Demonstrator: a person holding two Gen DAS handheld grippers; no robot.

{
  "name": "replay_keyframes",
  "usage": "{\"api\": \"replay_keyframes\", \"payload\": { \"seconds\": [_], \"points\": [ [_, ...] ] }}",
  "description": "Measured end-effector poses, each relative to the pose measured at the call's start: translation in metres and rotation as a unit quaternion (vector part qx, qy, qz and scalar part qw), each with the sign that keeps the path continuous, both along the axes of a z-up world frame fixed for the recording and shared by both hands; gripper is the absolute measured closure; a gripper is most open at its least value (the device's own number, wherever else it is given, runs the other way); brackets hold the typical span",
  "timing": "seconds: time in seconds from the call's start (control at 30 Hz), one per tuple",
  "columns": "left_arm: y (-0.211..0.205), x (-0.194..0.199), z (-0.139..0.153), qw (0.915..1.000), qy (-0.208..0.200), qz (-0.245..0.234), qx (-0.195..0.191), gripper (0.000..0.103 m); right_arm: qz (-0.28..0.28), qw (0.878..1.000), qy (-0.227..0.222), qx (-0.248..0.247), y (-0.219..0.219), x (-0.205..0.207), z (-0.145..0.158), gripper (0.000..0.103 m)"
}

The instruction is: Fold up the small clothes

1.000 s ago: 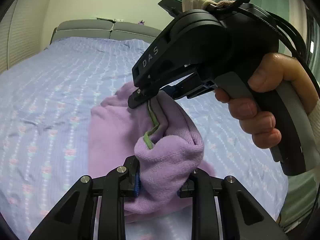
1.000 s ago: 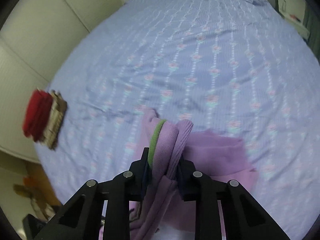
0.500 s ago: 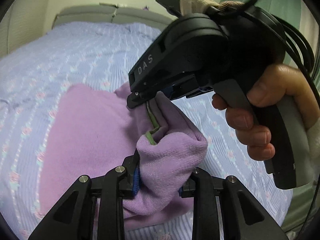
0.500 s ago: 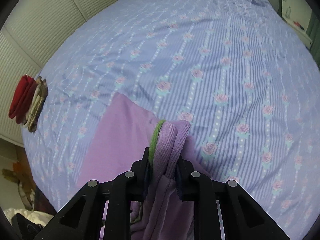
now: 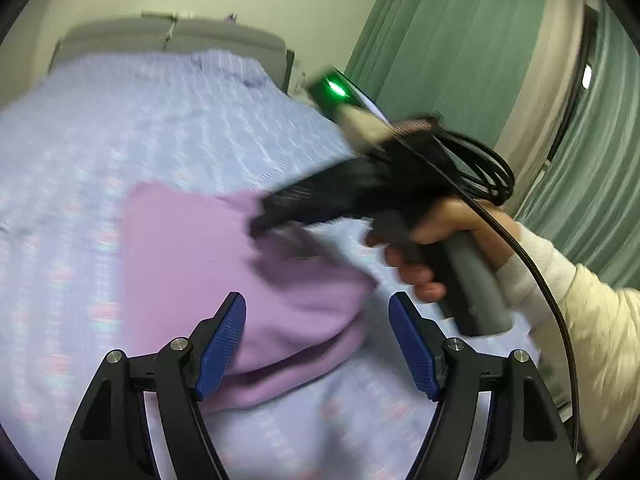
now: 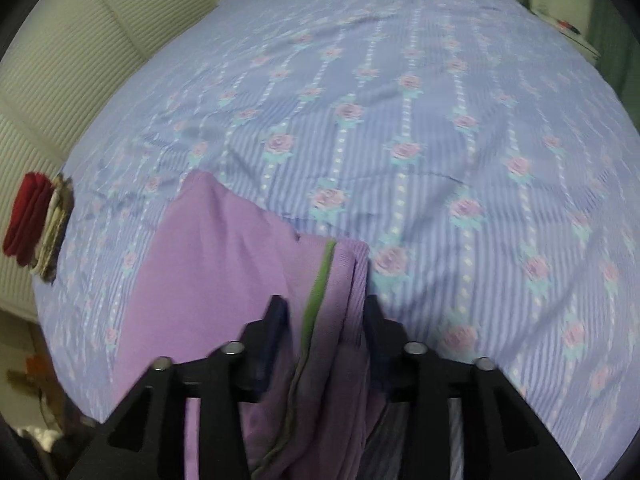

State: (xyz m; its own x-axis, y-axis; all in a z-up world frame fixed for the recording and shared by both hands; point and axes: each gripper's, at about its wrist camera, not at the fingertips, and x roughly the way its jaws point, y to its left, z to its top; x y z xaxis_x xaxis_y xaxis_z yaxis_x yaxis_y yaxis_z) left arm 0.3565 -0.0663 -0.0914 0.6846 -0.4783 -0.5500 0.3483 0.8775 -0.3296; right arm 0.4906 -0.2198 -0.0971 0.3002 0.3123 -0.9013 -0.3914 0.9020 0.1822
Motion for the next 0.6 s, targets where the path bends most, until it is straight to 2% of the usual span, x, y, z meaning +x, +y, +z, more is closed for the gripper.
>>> {"api": "replay_keyframes", "payload": {
  "seconds": [0.07, 0.13, 0.2, 0.27, 0.33, 0.47, 0.6],
  "points": [
    [0.025, -0.007, -0.001, 0.9998, -0.012, 0.004, 0.017, 0.030, -0.013, 1.000, -0.004, 0.003, -0.004, -0.009, 0.004, 0.049],
    [0.047, -0.017, -0.005, 0.9988, -0.020, 0.004, 0.044, 0.030, -0.036, 0.999, -0.027, 0.008, -0.011, -0.028, 0.013, 0.047],
    [0.065, -0.028, -0.012, 0.9978, -0.019, 0.006, 0.062, 0.030, -0.055, 0.996, -0.067, 0.016, -0.020, -0.050, 0.027, 0.047],
    [0.079, -0.034, -0.023, 0.9964, -0.023, 0.006, 0.081, 0.030, -0.062, 0.991, -0.115, -0.005, -0.021, -0.076, 0.040, 0.047],
    [0.078, -0.039, -0.030, 0.9945, -0.024, -0.005, 0.102, 0.033, -0.059, 0.986, -0.156, -0.006, -0.020, -0.104, 0.051, 0.047],
    [0.062, -0.035, -0.041, 0.9926, -0.021, -0.025, 0.117, 0.038, -0.073, 0.984, -0.162, 0.020, -0.025, -0.123, 0.055, 0.047],
    [0.038, -0.037, -0.048, 0.9861, -0.038, -0.023, 0.160, 0.043, -0.094, 0.981, -0.169, 0.035, -0.034, -0.130, 0.049, 0.048]
  ]
}}
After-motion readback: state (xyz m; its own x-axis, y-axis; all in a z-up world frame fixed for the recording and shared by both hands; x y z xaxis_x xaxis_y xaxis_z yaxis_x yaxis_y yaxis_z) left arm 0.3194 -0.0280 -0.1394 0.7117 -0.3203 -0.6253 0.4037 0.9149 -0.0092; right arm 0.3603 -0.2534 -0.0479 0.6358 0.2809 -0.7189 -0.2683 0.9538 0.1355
